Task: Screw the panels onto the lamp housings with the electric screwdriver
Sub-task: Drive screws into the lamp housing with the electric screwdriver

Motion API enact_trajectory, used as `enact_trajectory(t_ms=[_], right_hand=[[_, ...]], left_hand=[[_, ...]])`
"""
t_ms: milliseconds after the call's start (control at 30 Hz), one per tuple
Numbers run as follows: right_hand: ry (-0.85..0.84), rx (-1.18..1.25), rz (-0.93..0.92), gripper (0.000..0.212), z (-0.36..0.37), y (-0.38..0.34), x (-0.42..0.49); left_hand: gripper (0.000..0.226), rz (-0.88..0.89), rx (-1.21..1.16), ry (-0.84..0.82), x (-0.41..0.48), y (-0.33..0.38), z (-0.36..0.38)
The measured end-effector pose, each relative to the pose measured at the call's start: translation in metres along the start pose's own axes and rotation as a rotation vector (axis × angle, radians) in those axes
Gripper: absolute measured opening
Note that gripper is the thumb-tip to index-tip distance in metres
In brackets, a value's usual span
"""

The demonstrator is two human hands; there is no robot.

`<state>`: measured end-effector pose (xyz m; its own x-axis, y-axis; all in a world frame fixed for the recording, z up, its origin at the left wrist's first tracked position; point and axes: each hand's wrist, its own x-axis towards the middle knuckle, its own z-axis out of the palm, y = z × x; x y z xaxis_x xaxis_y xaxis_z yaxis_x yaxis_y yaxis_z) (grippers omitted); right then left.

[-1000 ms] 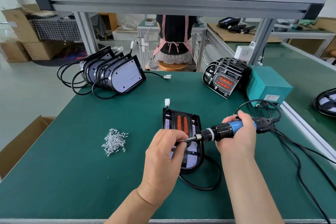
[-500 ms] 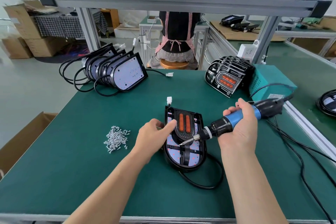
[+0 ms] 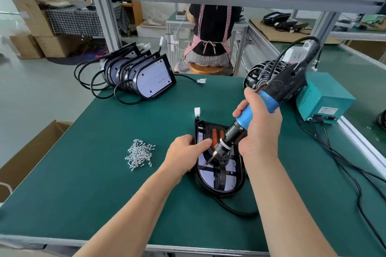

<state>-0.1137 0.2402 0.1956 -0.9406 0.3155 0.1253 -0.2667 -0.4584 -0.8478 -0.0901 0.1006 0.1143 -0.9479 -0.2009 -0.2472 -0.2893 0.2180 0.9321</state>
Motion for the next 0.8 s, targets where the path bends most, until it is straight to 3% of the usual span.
enact_trajectory(t_ms=[233,500,800], right_hand=[[-0.095,-0.049,-0.015,0.015,0.006,0.002,0.000],[-0.289,-0.078,-0.062,0.015,0.019,0.006,-0.001],[-0.389,-0.087,-0.048,0.019,0.023,0.008,0.000]], left_hand=[[0.044,0.042,0.009,0.020,0.006,-0.006,0.002],[0.054,0.058,0.002,0.066,0.007,-0.006,0.005],[0.052,0.059,0.034,0.101,0.009,-0.007,0.007]])
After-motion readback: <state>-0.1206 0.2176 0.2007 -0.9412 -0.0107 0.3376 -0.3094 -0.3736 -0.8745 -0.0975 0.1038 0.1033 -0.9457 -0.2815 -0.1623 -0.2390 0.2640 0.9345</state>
